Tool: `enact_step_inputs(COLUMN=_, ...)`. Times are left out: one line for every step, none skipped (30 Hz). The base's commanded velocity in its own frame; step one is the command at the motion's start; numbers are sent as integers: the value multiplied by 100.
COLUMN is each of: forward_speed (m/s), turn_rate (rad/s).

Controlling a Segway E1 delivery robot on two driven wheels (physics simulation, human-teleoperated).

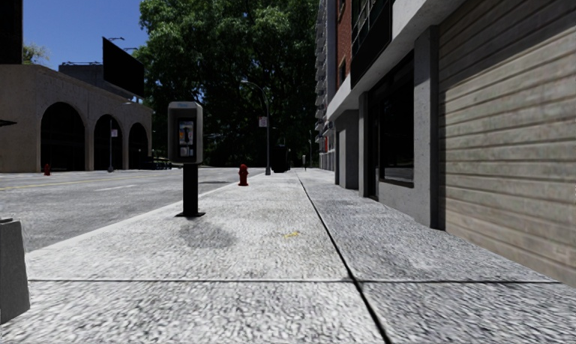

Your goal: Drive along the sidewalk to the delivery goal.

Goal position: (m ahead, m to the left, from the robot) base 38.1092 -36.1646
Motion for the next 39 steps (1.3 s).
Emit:
enact_step_inputs(forward_speed=200, turn_rate=0)
enact_step_inputs(forward_speed=200, turn_rate=0)
enact_step_inputs(forward_speed=200, turn_rate=0)
enact_step_inputs(forward_speed=200, turn_rate=0)
enact_step_inputs(forward_speed=200, turn_rate=0)
enact_step_inputs(forward_speed=200, turn_rate=0)
enact_step_inputs(forward_speed=200, turn_rate=0)
enact_step_inputs(forward_speed=200, turn_rate=0)
enact_step_inputs(forward_speed=200, turn_rate=0)
enact_step_inputs(forward_speed=200, turn_rate=0)
enact_step_inputs(forward_speed=200, turn_rate=0)
enact_step_inputs(forward_speed=200, turn_rate=0)
enact_step_inputs(forward_speed=200, turn_rate=0)
enact_step_inputs(forward_speed=200, turn_rate=0)
enact_step_inputs(forward_speed=200, turn_rate=0)
enact_step_inputs(forward_speed=200, turn_rate=0)
enact_step_inputs(forward_speed=200, turn_rate=0)
enact_step_inputs(forward_speed=200, turn_rate=0)
enact_step_inputs(forward_speed=200, turn_rate=0)
enact_step_inputs(forward_speed=200, turn_rate=0)
enact_step_inputs(forward_speed=200, turn_rate=0)
enact_step_inputs(forward_speed=200, turn_rate=0)
enact_step_inputs(forward_speed=200, turn_rate=0)
enact_step_inputs(forward_speed=200, turn_rate=0)
enact_step_inputs(forward_speed=200, turn_rate=0)
enact_step_inputs(forward_speed=200, turn_rate=0)
enact_step_inputs(forward_speed=200, turn_rate=0)
enact_step_inputs(forward_speed=200, turn_rate=0)
enact_step_inputs(forward_speed=200, turn_rate=0)
enact_step_inputs(forward_speed=200, turn_rate=0)
enact_step_inputs(forward_speed=200, turn_rate=0)
enact_step_inputs(forward_speed=200, turn_rate=0)
enact_step_inputs(forward_speed=200, turn_rate=0)
enact_step_inputs(forward_speed=200, turn_rate=0)
enact_step_inputs(forward_speed=200, turn_rate=0)
enact_step_inputs(forward_speed=200, turn_rate=0)
enact_step_inputs(forward_speed=200, turn_rate=0)
enact_step_inputs(forward_speed=200, turn_rate=0)
enact_step_inputs(forward_speed=200, turn_rate=0)
